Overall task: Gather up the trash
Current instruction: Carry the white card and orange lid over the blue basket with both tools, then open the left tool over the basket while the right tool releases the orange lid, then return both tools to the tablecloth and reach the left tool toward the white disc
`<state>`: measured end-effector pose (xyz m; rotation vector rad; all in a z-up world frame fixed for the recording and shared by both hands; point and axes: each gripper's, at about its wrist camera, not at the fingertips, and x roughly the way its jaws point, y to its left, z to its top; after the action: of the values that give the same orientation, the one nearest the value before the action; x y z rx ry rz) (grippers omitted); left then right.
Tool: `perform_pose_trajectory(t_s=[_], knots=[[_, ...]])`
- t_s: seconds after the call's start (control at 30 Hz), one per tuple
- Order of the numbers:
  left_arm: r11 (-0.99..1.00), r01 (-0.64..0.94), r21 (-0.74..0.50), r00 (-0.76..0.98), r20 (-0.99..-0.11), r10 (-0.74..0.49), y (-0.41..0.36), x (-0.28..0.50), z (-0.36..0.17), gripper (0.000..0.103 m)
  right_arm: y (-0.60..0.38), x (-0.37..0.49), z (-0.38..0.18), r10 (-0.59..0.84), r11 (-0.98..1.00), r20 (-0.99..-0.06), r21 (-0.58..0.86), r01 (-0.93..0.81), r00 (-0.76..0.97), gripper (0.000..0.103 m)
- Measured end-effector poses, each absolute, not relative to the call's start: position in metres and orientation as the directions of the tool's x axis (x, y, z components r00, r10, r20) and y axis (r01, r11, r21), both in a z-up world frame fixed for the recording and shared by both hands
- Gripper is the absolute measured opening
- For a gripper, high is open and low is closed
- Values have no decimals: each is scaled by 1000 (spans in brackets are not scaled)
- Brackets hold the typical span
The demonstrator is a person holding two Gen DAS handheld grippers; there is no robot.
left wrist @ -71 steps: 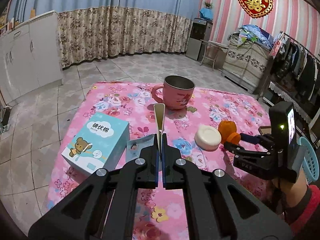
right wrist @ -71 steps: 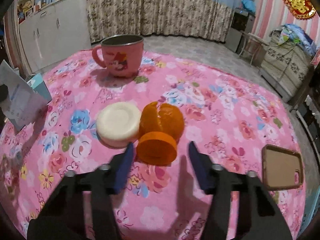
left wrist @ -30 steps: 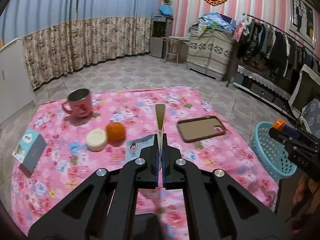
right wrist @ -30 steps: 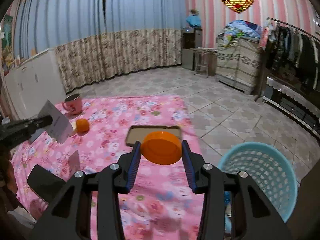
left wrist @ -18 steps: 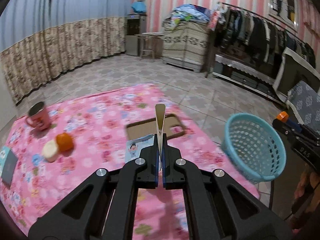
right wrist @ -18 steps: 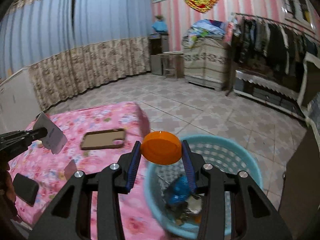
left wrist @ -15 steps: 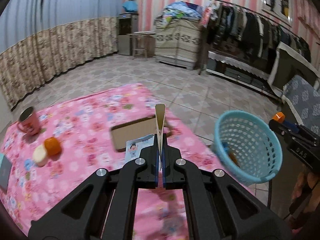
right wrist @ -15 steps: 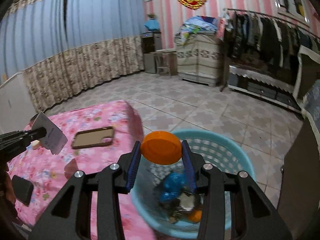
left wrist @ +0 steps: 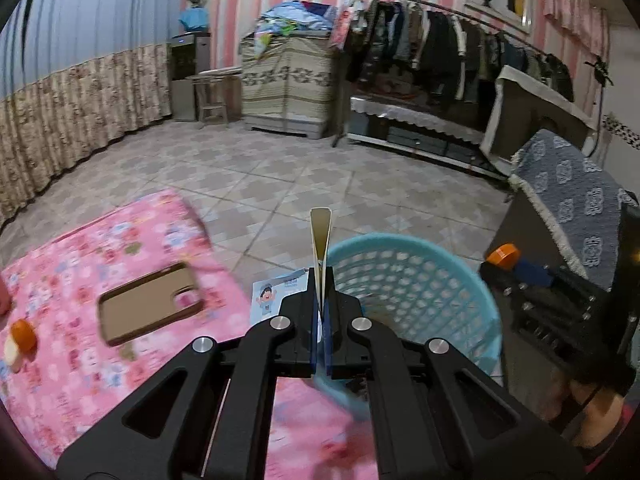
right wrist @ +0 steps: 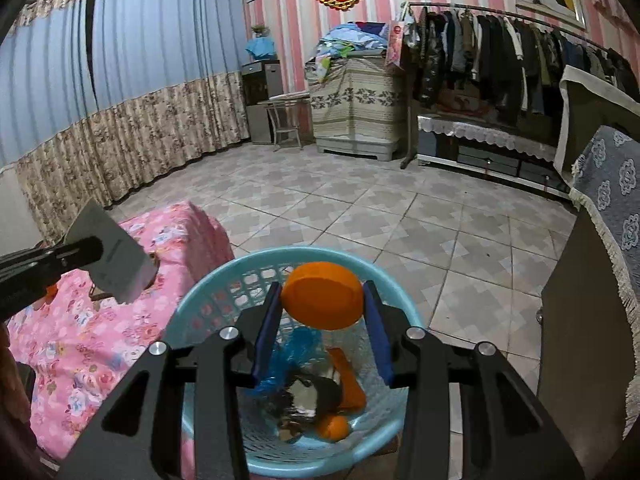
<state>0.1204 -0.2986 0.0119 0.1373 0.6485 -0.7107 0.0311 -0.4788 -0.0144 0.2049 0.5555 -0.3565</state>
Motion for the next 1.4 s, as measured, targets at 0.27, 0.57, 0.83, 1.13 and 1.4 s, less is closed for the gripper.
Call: perform_pose_trajectory(t_s=[0.27, 0.57, 0.83, 1.13, 1.4], knots=[[713, 693, -104, 529, -599, -601, -344, 110, 11, 0, -498, 21, -13, -290, 906, -547, 107, 409, 785, 41], [744, 665, -72, 568, -598, -565, -351, 111, 12, 51, -506, 17, -18, -289, 903, -557, 111, 415, 778, 41], [826, 563, 12, 692, -554, -463, -317, 120, 24, 84, -495, 24, -27, -272, 912, -565, 107, 396, 779, 41], [900, 432, 54, 777, -529, -341, -257, 134, 27, 97, -472, 56, -36, -216, 922, -602, 134, 363, 769, 75], [940, 339, 44, 808, -525, -267, -182, 143, 28, 97, -445, 55, -32, -245, 914, -573, 132, 383, 782, 91]])
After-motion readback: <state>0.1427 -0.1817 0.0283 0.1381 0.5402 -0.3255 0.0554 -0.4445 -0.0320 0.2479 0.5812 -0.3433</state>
